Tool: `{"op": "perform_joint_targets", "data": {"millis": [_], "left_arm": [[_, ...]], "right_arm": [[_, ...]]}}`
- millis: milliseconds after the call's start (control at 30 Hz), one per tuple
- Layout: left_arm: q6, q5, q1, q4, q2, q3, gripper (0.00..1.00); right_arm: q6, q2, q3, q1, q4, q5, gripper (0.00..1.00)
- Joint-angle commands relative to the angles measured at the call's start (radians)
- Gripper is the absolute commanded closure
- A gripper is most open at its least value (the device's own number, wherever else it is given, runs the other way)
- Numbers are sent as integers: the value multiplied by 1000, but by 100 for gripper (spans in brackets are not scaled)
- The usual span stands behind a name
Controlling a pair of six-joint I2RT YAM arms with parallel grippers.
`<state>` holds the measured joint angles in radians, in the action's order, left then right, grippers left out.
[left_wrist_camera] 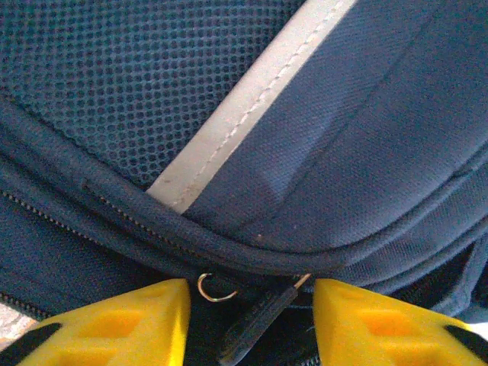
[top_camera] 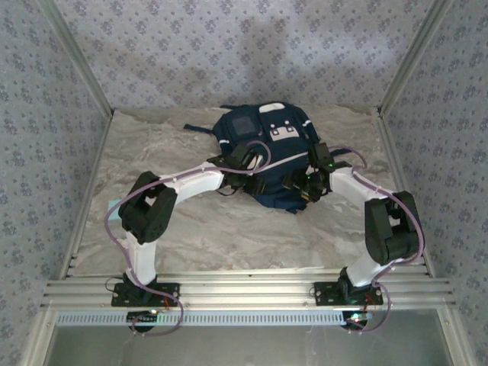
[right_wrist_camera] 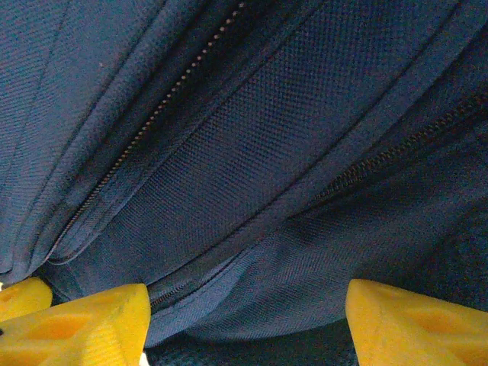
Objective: Pack the student bag
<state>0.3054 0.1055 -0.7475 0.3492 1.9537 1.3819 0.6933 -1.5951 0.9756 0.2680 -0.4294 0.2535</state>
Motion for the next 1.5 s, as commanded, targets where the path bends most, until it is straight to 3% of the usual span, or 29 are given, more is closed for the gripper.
{"op": "perform_joint_targets", "data": {"millis": [0,133,333,567,933,1067,1467], "left_arm": [[-26,30,-4,47,24,34,64],[-38,21,-4,57,26,33,87],[-36,23,-3,52,8,27,100],[14,105,0,35,-24,41,100],[252,430,4,-163,-109,14,100],[308,468,2,-228,-118,9,100],[382,513,-15,-274,-124,2,100]], "right_arm": [[-16,-6,-20,-2,-2,-61,29],[-20,-16,-17,-4,1,-71,30],[-45,-14,18,-16,-26,-91,30],[-49,103,23,-20,-88,-107,29],[124,197,-140,-18,36,-3,25],[163,197,-182,-32,120,-6,22],[276,238,-170,-58,309,-17,27]]}}
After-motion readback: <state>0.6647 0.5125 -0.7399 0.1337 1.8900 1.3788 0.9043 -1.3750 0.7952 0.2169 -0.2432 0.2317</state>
